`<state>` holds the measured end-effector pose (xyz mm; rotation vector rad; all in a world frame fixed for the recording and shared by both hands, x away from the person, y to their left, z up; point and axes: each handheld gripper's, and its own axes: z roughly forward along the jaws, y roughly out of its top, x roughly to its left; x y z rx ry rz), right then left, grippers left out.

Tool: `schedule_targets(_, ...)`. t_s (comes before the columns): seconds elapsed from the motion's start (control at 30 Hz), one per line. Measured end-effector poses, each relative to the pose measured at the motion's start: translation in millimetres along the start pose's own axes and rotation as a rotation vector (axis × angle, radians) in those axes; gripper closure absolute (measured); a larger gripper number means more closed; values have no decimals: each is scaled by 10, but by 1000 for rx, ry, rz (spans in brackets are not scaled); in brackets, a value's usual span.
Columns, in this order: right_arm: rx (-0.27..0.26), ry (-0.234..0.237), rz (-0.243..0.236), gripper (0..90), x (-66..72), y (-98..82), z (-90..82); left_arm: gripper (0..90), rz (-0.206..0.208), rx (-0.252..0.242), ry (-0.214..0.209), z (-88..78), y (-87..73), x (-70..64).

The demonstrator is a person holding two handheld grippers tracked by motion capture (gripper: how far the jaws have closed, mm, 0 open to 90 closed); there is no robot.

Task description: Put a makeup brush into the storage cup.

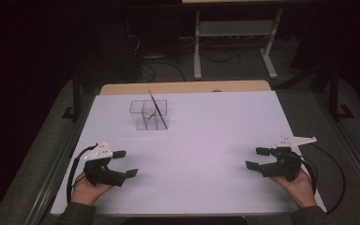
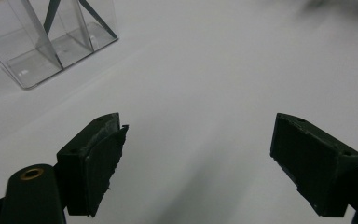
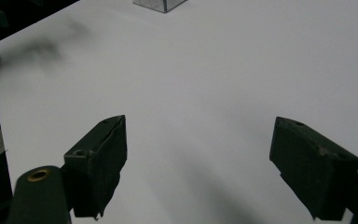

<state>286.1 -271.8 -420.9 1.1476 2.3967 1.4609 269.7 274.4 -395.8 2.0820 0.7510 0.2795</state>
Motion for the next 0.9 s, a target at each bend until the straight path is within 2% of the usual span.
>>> schedule_targets(0.2, -11, 6, 5, 179, 17, -17, -19, 162, 1, 1, -1, 2, -8, 2)
schedule_targets(0.77, 4, 9, 9, 179, 41, -95, 9, 162, -1, 15, -5, 34, -30, -3)
schedule_targets(0.9, 8, 9, 1, 179, 56, -110, 26, 161, 14, 22, -7, 48, -32, -1)
